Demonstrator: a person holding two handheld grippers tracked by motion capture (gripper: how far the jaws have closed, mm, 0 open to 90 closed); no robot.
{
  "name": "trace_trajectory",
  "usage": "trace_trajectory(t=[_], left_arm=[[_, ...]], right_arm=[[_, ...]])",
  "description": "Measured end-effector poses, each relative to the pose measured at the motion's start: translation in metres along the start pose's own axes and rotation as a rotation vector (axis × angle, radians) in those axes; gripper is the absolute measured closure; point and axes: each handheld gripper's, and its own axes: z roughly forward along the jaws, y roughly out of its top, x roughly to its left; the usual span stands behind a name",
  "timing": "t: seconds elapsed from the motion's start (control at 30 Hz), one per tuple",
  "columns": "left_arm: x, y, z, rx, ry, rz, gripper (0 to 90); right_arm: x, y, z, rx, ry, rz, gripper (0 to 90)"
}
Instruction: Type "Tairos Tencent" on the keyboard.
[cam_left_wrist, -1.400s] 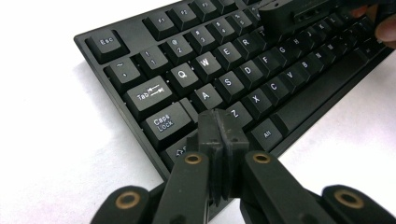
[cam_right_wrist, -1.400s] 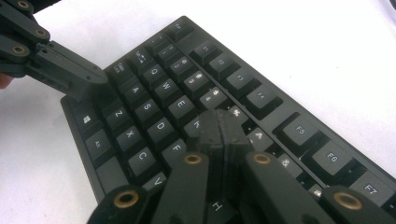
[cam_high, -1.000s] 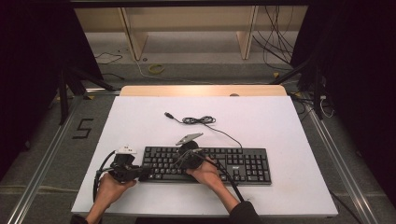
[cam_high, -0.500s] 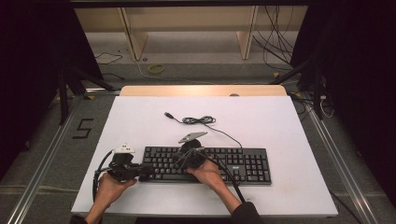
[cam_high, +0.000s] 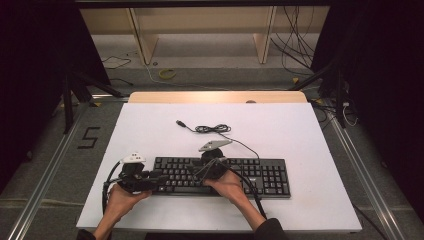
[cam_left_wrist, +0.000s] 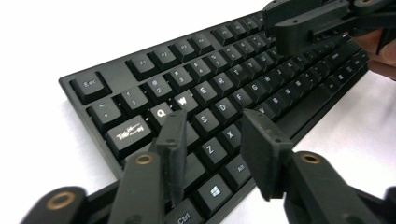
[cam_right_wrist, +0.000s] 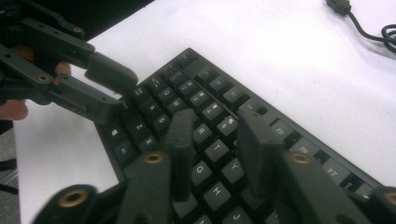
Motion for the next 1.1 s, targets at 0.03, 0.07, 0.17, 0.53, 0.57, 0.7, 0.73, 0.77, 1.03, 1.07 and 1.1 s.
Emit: trace_trajectory(t=[0.03,0.07,0.17,0.53,0.57,0.7,0.73,0.77,1.03,1.07,1.1], left_arm=[[0.0,0.0,0.0,-0.003,0.0,-0.001,55.8],[0.0,0.001,0.001,-0.01,-0.002,-0.009,54.1],[0.0,0.002,0.001,-0.017,-0.004,-0.018,48.5],[0.002,0.005,0.004,-0.031,0.016,-0.04,35.5],[0.002,0.005,0.004,-0.033,0.018,-0.041,35.0],[0.003,0.005,0.006,-0.029,0.025,-0.039,34.6],[0.003,0.006,0.006,-0.03,0.025,-0.039,34.9],[0.003,0.006,0.006,-0.03,0.023,-0.039,35.6],[0.003,0.006,0.01,-0.014,0.02,-0.031,45.8],[0.004,0.006,0.01,-0.013,0.021,-0.03,47.7],[0.004,0.006,0.01,-0.011,0.021,-0.029,49.6]], right_arm=[[0.0,0.0,-0.002,-0.003,0.003,0.002,64.1],[-0.001,-0.001,-0.004,-0.005,0.005,0.006,62.7],[-0.002,-0.002,-0.008,-0.015,0.008,0.009,58.1],[-0.005,-0.007,-0.023,-0.041,-0.002,0.014,44.9],[-0.006,-0.008,-0.024,-0.044,-0.005,0.014,44.6],[-0.007,-0.009,-0.028,-0.046,-0.011,0.014,43.0],[-0.008,-0.01,-0.029,-0.046,-0.014,0.014,42.5],[-0.008,-0.01,-0.029,-0.046,-0.015,0.014,42.2],[-0.012,-0.014,-0.035,-0.048,-0.024,0.022,39.9],[-0.012,-0.014,-0.036,-0.047,-0.026,0.024,39.4],[-0.013,-0.014,-0.036,-0.048,-0.029,0.023,39.2]])
